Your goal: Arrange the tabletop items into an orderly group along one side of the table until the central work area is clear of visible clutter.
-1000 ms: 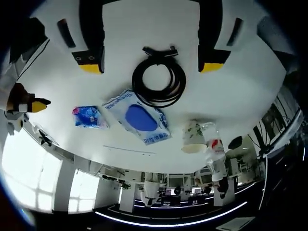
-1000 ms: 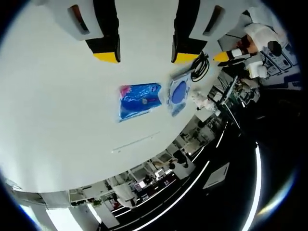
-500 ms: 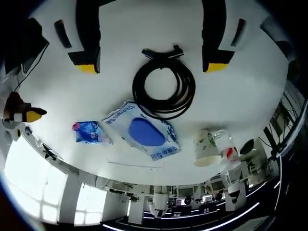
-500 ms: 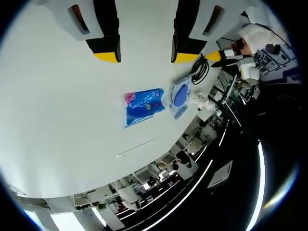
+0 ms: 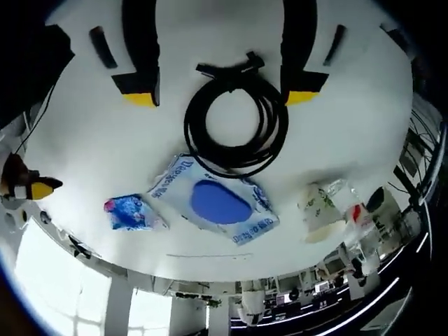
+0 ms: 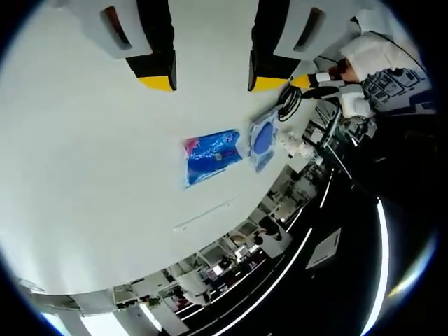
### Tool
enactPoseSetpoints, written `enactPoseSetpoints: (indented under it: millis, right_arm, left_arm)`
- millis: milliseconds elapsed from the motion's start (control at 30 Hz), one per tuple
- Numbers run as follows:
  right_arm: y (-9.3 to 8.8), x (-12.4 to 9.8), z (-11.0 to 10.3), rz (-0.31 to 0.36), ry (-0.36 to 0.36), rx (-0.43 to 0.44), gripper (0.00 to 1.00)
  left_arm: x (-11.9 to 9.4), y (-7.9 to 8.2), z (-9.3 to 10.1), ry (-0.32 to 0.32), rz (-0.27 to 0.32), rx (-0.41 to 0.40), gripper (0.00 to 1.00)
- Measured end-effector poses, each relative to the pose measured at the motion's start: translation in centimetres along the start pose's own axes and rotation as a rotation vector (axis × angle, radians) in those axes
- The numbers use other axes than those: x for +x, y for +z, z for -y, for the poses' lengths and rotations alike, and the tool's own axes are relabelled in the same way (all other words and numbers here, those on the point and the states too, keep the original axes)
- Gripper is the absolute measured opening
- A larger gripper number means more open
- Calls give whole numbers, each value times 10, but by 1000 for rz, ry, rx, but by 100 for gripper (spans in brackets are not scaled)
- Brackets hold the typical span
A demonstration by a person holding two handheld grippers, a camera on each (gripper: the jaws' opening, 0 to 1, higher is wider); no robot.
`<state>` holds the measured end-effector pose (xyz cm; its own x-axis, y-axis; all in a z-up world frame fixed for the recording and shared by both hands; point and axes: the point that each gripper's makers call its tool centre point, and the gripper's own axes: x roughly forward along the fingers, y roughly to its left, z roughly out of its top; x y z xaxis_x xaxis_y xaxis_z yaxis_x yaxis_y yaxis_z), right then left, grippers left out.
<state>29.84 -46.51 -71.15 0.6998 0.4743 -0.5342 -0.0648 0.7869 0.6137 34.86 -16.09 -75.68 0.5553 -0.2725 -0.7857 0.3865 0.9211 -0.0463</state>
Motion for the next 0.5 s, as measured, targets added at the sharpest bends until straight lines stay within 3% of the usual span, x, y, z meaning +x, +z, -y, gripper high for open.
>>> enactPoseSetpoints:
  millis: [100,200,367,433,500]
  right_arm:
    - [0,1,1,-5,1,6,39]
    - [2,1,1,-4,2,8,39]
    - [2,3,0,-16,7,11,39]
    - [1,4,-1,-21,9,11,38]
    - [0,5,-3,-28,15,7,38]
  left_arm:
    - [-2,6,-9,50,-7,23,63]
    - [-5,14,-8,68,26,53,59]
    - [-10,24,0,88,78,185,56]
    - [-13,26,7,85,84,232,43]
    - [-16,37,6,128,129,289,41]
